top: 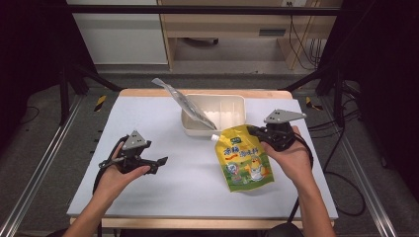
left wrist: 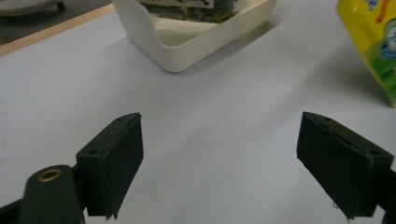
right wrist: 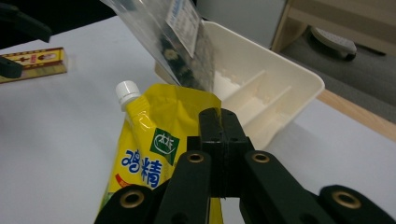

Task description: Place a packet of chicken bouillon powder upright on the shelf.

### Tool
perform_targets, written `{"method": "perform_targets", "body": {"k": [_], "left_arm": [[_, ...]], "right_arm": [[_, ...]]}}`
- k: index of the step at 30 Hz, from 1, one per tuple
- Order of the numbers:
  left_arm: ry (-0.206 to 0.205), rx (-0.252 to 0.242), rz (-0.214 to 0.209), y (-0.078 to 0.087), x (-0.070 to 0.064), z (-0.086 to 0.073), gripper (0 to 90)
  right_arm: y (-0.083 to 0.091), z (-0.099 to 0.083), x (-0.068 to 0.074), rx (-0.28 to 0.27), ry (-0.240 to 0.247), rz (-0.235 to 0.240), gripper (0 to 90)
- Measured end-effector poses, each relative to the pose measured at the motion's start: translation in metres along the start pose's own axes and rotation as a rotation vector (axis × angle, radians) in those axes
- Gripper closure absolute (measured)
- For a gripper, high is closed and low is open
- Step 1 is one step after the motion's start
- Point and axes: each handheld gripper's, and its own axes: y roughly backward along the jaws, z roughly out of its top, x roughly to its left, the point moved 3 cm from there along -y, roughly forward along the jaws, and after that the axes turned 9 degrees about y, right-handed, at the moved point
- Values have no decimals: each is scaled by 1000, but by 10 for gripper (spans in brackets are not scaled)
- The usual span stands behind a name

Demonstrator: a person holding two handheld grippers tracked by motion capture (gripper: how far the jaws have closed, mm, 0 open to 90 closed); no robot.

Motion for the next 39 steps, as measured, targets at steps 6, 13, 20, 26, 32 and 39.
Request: {"method": "perform_targets", "body": {"k": [6,13,20,26,32,39], "left_arm": [[-45,4,-51,6,-11,20,177],[-99,11,-91,5,-22,40,200],[-162,30,-101,2,-31,56,207],[-173,32,-107,0,-33,60,217],[-180,40,-103,-4,-32,61,216],[-198,53,-96,-5,-29,63,209]], "right_arm": [[-3,23,14,-13,65,27,900],[-10,40,27,-41,100,74,900],[-13,52,40,-79,118,122,900],[-18,59,50,-83,143,153,900],[-22,65,59,-101,148,186,900],[-29,72,71,-122,162,239,900]]}}
